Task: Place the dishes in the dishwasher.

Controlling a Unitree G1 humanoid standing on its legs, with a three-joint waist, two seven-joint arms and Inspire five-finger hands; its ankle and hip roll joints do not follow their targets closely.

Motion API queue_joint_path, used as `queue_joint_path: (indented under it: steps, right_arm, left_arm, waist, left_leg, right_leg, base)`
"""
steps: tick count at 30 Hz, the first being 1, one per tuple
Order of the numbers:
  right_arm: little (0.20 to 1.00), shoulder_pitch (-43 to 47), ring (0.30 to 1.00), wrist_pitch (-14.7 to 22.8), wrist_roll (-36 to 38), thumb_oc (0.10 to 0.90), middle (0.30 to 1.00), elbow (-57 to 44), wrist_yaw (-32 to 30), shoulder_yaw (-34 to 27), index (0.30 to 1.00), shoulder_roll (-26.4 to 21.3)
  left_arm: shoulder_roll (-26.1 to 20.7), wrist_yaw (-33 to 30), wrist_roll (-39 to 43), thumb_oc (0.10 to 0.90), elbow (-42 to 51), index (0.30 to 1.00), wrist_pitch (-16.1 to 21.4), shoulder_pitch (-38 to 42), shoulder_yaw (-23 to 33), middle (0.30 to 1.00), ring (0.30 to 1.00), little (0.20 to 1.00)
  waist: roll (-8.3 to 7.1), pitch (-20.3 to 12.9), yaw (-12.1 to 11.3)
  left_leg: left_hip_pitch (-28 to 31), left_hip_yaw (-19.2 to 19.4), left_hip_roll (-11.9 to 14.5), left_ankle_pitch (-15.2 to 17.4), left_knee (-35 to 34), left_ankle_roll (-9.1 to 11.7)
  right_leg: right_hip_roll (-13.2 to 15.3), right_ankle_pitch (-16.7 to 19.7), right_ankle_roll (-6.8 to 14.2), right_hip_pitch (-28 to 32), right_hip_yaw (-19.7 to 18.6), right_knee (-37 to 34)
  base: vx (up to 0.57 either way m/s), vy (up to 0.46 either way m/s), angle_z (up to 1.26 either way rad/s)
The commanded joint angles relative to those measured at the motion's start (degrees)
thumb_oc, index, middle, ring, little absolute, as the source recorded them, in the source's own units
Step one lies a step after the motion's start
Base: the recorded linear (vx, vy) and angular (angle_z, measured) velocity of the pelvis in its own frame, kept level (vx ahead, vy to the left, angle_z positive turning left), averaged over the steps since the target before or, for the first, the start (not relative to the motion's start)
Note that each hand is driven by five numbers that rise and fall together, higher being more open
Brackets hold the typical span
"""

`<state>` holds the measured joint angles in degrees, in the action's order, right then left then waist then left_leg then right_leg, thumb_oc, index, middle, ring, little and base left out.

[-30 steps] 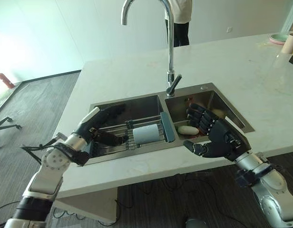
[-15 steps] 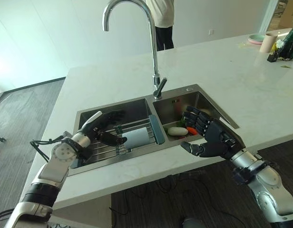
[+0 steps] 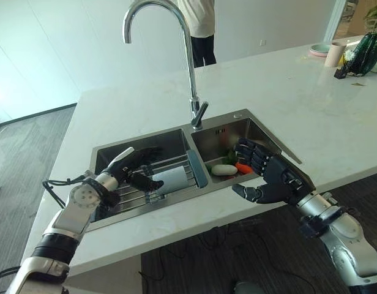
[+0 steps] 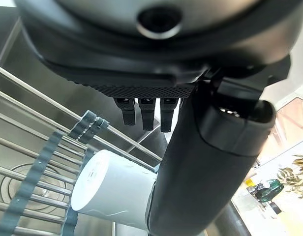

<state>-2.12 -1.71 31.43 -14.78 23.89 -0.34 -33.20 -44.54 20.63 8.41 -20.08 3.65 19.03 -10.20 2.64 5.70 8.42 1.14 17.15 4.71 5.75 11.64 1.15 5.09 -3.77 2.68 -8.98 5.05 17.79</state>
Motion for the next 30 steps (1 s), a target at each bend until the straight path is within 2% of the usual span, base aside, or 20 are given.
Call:
queue_joint_path:
  steps: [1,9,30]
  right_arm:
    - [0.900,6.13,0.900,4.81,0.32,0.800,0.900,-2.68,0.15,-2.02,0.900,-0.66]
    - [0.900,5.66,0.900,4.76,-0.94,0.800,0.900,-2.45,0.46,-2.21,0.900,-0.42]
    - [0.900,5.45,0.900,4.68,-1.79,0.800,0.900,-2.06,1.17,-2.58,0.900,-2.20]
  left_arm:
    - [-0.84,-1.18,-0.36,0.800,0.29,0.900,2.91,7.64,1.21,0.900,0.900,0.900]
    - [0.80,-0.31,-0.46,0.800,-0.44,0.900,2.11,6.75,0.82,0.900,0.900,0.900]
    - [0.19,-3.56,-6.39,0.800,-5.74,0.900,1.35,7.06,-0.44,0.900,0.900,0.900]
  waist:
    - [0.32,-1.68,0.52]
    - [0.21,-1.54,1.02]
    - [-0.09,-1.34,1.81]
  left_leg:
    - [-1.07,-1.22,1.11,10.49,5.55,0.03]
    - [-0.60,-0.73,0.93,10.82,5.55,-0.30]
    - [-0.10,0.27,0.99,10.97,5.55,-0.42]
  right_leg:
    - [2.50,-6.74,5.80,4.78,2.63,-0.60]
    - [2.11,-6.64,5.79,4.73,1.97,-0.60]
    - [1.52,-6.56,5.71,4.64,1.47,-0.60]
  base:
    - [0.00,0.000,0.00]
    - [0.01,0.008,-0.10]
    - [0.00,0.001,-0.02]
